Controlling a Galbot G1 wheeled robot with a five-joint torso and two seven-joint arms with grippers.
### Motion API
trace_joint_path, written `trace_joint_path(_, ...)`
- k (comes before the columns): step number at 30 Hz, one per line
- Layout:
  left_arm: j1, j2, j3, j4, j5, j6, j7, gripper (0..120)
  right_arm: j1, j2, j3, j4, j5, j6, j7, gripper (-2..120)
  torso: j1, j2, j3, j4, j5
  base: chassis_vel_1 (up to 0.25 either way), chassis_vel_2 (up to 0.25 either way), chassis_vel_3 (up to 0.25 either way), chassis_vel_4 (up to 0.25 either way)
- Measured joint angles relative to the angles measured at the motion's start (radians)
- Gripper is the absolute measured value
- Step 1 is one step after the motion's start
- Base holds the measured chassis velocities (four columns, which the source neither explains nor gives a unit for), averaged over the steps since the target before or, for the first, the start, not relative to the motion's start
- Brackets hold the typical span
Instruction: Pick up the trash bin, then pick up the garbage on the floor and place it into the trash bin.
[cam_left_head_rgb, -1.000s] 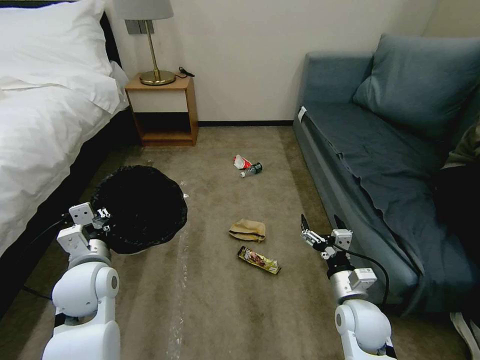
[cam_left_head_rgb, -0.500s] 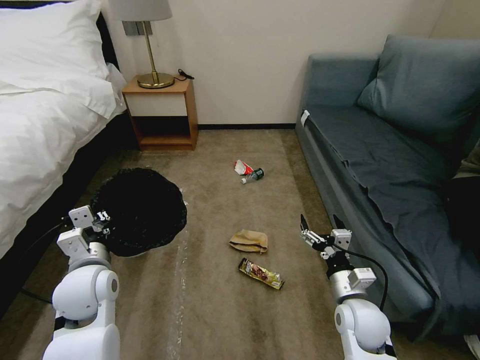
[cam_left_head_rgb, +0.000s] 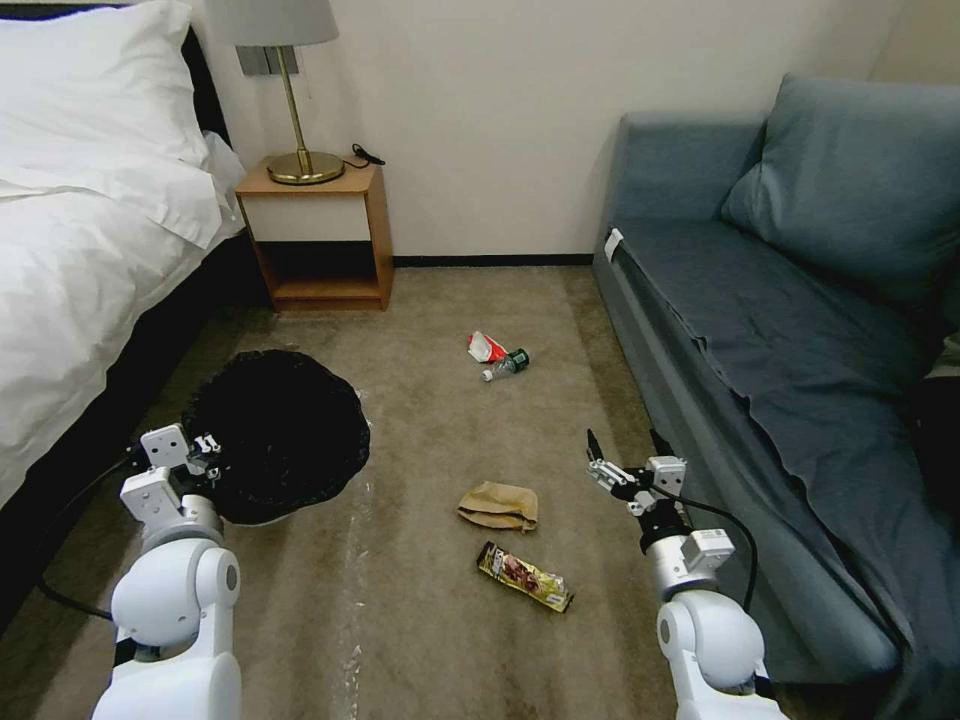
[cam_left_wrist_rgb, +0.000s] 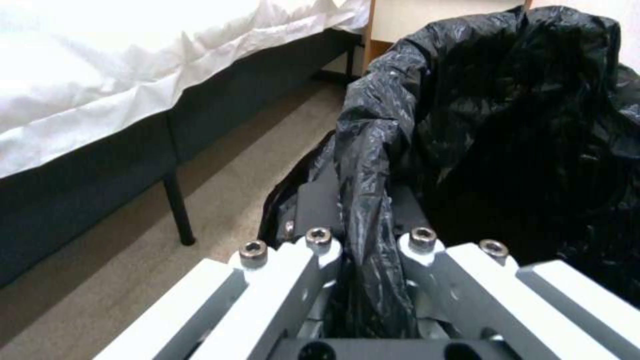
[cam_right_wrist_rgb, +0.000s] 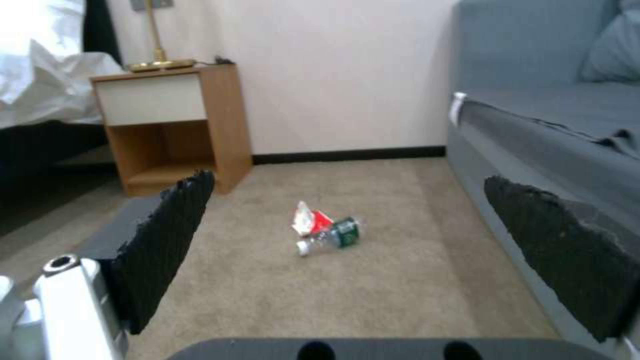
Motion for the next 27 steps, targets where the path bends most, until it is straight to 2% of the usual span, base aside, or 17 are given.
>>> trace_joint_path(9,-0.024,-0.002,0.016,0.033,0.014,-0.006,0.000,4,0.052,-0.053,-0.049,-0.092,0.002,0.053,-0.046,100,0.000,0.000,0.000,0.0000,0.0001,-0.005,0.003,0.006,-0.003)
trace_joint_path(11,-0.023,-0.008,0.023,0.045,0.018,-0.009,0.000,4,0.094,-0.112,-0.093,-0.158,-0.011,0.068,-0.084,100,0.000,0.000,0.000,-0.0001,0.0001,0.000,0.000,0.000,0.000)
trace_joint_path(15,-0.020,-0.010,0.020,0.051,0.016,-0.013,0.003,4,0.127,-0.155,-0.123,-0.208,-0.020,0.075,-0.145,100,0.000,0.000,0.000,0.0000,0.0001,0.000,0.000,0.000,0.000)
trace_joint_path(18,-0.020,-0.005,0.002,0.051,0.004,-0.013,0.013,4,0.162,-0.213,-0.150,-0.270,-0.042,0.056,-0.271,100,0.000,0.000,0.000,0.0003,0.0001,0.000,0.000,0.000,0.000)
trace_joint_path(20,-0.022,-0.003,0.001,0.052,0.004,-0.013,0.013,4,0.164,-0.219,-0.152,-0.276,-0.043,0.052,-0.287,100,0.000,0.000,0.000,0.0002,0.0002,0.000,0.000,0.000,0.000)
trace_joint_path(21,-0.036,0.001,-0.002,0.059,0.002,-0.013,0.014,4,0.174,-0.255,-0.163,-0.303,-0.049,0.025,-0.388,100,0.000,0.000,0.000,-0.0002,0.0003,0.000,0.000,0.000,0.000)
trace_joint_path(22,-0.036,0.001,-0.002,0.059,0.002,-0.013,0.014,4,0.174,-0.255,-0.163,-0.303,-0.049,0.025,-0.388,100,0.000,0.000,0.000,-0.0002,0.0003,0.000,0.000,0.000,0.000)
trace_joint_path(24,-0.040,0.003,-0.003,0.063,0.001,-0.013,0.016,4,0.188,-0.299,-0.187,-0.320,-0.049,-0.007,-0.473,100,0.000,0.000,0.000,-0.0001,0.0001,0.000,0.000,0.000,0.000)
trace_joint_path(25,-0.040,0.003,-0.003,0.063,0.001,-0.013,0.016,4,0.188,-0.299,-0.187,-0.320,-0.049,-0.007,-0.473,100,0.000,0.000,0.000,-0.0001,0.0001,0.000,0.000,0.000,0.000)
trace_joint_path(27,-0.041,0.004,-0.004,0.069,0.001,-0.013,0.016,4,0.208,-0.360,-0.215,-0.354,-0.070,-0.018,-0.554,100,0.000,0.000,0.000,0.0001,0.0004,0.000,0.000,0.000,0.000)
